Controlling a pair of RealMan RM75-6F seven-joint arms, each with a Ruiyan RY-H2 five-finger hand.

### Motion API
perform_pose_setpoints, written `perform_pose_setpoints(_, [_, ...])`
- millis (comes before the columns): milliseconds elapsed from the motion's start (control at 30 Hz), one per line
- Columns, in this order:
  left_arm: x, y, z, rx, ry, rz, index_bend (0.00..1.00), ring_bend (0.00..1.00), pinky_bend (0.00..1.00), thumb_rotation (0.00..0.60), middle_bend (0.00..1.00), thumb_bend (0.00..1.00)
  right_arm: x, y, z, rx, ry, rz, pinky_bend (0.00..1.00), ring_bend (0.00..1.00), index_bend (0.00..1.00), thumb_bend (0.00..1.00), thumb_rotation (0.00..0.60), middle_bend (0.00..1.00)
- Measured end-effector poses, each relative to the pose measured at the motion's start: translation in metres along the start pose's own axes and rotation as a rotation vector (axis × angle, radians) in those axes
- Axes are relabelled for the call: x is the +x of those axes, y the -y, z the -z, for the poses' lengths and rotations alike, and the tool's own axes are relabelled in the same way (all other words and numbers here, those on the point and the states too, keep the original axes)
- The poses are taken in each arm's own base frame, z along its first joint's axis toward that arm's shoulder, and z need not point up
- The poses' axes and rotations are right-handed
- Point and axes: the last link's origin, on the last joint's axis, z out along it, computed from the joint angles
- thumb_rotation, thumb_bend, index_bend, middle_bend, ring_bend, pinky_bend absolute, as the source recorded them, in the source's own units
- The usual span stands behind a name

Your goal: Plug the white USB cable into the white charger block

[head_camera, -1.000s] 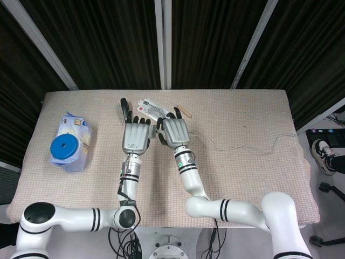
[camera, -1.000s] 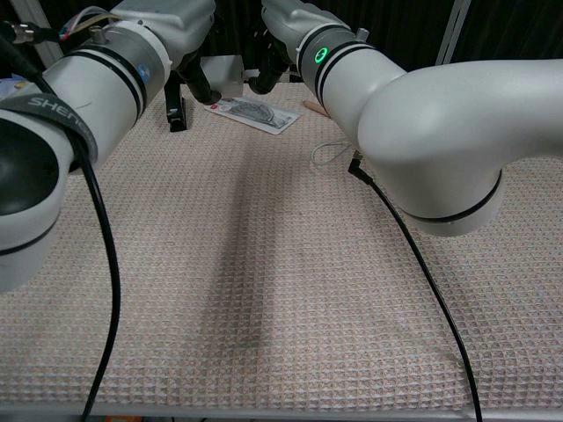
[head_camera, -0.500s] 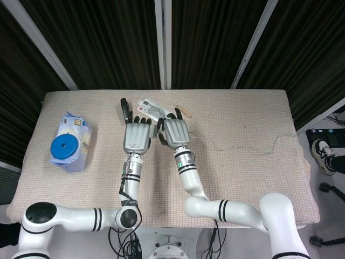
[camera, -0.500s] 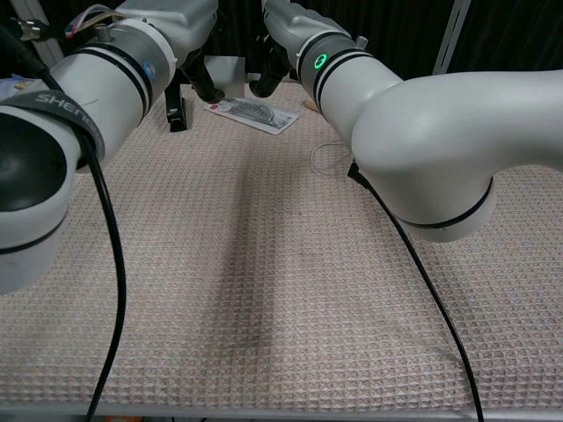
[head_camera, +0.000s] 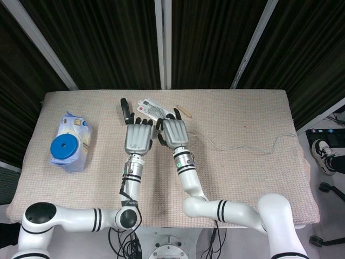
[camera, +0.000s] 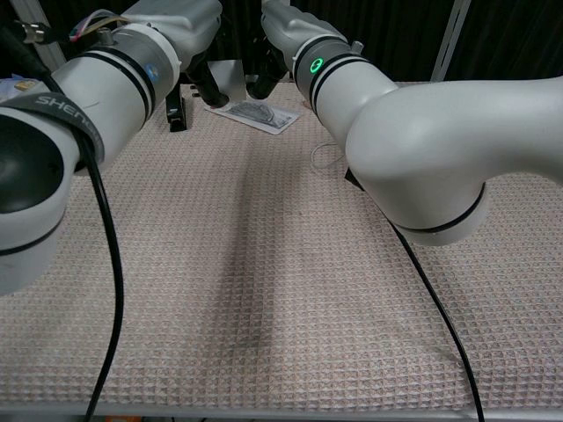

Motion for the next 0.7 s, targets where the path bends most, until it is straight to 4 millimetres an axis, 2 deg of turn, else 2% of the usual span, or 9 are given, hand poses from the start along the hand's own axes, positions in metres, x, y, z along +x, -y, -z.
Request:
perform_pose_setpoints(333, [-0.001, -0.001, 0.0, -0.005, 0.007, 0.002, 0.47, 0.25, 0.14, 0.6, 0.46, 0.37, -0.004, 0.003, 0.001, 0.009, 0.001, -0.005, 0.0, 0.23, 0.58, 0.32, 0.6, 0.5])
perform_pose_setpoints(400, [-0.001, 0.001, 0.0, -0.002, 0.01, 0.005, 0.47, 0.25, 0.14, 0.6, 0.46, 0.37, -0.004, 0.002, 0.001, 0.008, 0.003, 0.001, 0.0, 0.22, 0.55, 0.32, 0.6, 0.49])
perform_pose_setpoints(467, [-0.001, 0.002, -0.001, 0.0, 0.012, 0.009, 0.47, 0.25, 0.14, 0.6, 0.46, 0.37, -0.003, 0.001, 0.001, 0.01, 0.009, 0.009, 0.0, 0.2, 0.42, 0.28, 0.6, 0.43])
perform_pose_setpoints(600, [-0.002, 0.007, -0.001, 0.001, 0.021, 0.019, 0.47, 0.25, 0.14, 0.6, 0.46, 0.37, -0.002, 0.0, 0.003, 0.021, 0.032, 0.021, 0.0, 0.08, 0.15, 0.12, 0.6, 0.27])
perform_pose_setpoints(700, [-0.003, 0.01, -0.002, 0.0, 0.033, 0.034, 0.47, 0.25, 0.14, 0.6, 0.46, 0.37, 0.002, -0.001, 0.006, 0.03, 0.039, 0.03, 0.0, 0.03, 0.02, 0.05, 0.6, 0.18])
